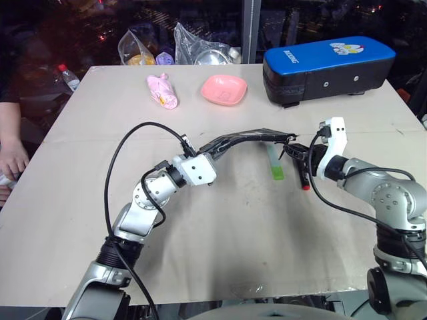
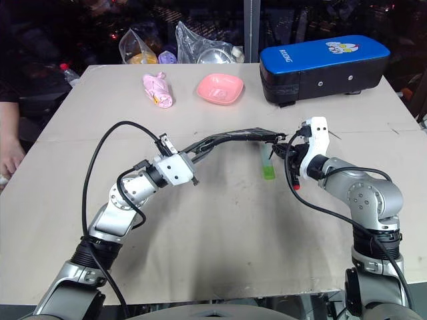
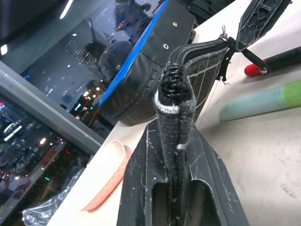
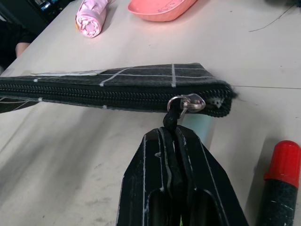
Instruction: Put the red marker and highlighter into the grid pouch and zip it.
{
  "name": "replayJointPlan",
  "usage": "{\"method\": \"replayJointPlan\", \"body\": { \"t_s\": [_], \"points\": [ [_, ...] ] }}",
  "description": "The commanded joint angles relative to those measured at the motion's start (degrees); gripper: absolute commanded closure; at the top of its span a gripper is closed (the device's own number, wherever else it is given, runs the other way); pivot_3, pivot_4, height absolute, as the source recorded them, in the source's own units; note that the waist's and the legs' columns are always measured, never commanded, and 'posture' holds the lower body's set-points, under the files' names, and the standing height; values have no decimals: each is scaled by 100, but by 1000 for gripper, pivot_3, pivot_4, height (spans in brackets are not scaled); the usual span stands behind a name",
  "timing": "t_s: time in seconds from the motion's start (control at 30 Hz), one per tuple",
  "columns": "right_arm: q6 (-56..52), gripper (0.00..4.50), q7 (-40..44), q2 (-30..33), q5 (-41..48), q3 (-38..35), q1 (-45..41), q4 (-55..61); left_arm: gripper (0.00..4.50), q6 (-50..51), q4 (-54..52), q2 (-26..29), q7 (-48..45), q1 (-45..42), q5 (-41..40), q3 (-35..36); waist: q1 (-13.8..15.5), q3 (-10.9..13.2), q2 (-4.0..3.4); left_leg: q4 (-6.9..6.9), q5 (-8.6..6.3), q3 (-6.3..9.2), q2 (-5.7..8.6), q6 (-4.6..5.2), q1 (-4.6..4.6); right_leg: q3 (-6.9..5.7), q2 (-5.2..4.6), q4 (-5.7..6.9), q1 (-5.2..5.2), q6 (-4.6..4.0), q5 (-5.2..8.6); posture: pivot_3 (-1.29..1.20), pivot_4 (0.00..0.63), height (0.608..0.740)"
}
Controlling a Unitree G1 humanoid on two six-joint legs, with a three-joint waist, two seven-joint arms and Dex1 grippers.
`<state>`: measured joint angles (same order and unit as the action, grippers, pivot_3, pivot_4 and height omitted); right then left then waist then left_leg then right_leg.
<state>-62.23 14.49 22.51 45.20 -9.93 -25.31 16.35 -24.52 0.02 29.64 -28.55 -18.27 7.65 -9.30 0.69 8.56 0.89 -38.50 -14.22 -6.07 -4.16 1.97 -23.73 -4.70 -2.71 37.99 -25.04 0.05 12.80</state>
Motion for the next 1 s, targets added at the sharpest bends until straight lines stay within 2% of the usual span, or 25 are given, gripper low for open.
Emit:
{"method": "replayJointPlan", "body": {
  "t_s": [0.03, 0.13, 0.17, 0.23, 0.37, 0.63, 0.73, 0.77, 0.87, 1.0],
  "points": [
    [91, 4450, 71, 44, -4, -9, -108, 234, 4500, -55, -302, 13, 23, -15, -65, 157, -1, 0, 0, 0, 0, 0, 0, 0, 0, -1, 0, 0, 0, 0, 0, 0, 150, 740],
    [118, 4450, 147, 144, -126, 82, -77, 198, 4500, -48, -308, 9, 28, -5, -75, 172, 0, 0, 0, 0, 0, 0, 0, 0, 0, 0, 0, 0, 0, 0, 0, 0, 150, 740],
    [139, 4218, 156, 171, -190, 107, -76, 174, 4500, -46, -309, 7, 28, -1, -77, 175, 0, 0, 0, 0, 0, 0, 0, 0, 0, 0, 0, 0, 0, 0, 0, 0, 150, 740],
    [176, 3612, 176, 175, -266, 121, -72, 129, 4500, -45, -308, 4, 27, 0, -82, 177, 0, 0, 0, 0, 0, 0, 0, 0, 0, -1, 0, -1, 0, 0, 0, 0, 150, 740],
    [219, 1658, 163, 84, -358, 110, -58, 72, 4500, -42, -303, 0, 22, -6, -90, 174, 0, 0, 0, 1, 0, 0, 0, 0, 0, -1, 0, -1, 0, 0, 0, 0, 150, 740],
    [288, 1658, 70, -229, -483, 115, -24, -46, 4500, -36, -288, -15, 19, -31, -86, 157, 0, 0, 0, 3, 0, -1, -1, 0, 0, -3, 0, -2, -1, 0, 0, 0, 150, 740],
    [348, 2467, 70, -275, -555, 130, -13, -79, 4500, -35, -286, -28, 22, -41, -85, 148, 0, 0, -1, 3, 0, -1, -1, 0, 0, -4, 0, -2, -1, 1, 1, 0, 150, 740],
    [357, 3067, 65, -282, -572, 126, -12, -78, 4500, -36, -286, -29, 21, -41, -86, 147, 0, 0, 0, 3, 0, -1, -1, 0, 0, -4, 0, -2, -1, 0, 1, 0, 150, 740],
    [359, 4388, 48, -287, -609, 104, -29, -43, 4500, -43, -282, -22, 16, -30, -91, 150, -1, 0, 0, 4, 0, -1, -1, 0, 0, -4, 0, -3, -1, 1, 1, 0, 150, 740],
    [327, 4456, 103, -217, -643, 134, -50, 62, 4500, -51, -281, -8, 9, -10, -93, 155, -1, 1, -1, 5, 0, -1, -1, 0, 0, -4, 0, -3, -2, 1, 1, 0, 150, 740]
  ]
}}
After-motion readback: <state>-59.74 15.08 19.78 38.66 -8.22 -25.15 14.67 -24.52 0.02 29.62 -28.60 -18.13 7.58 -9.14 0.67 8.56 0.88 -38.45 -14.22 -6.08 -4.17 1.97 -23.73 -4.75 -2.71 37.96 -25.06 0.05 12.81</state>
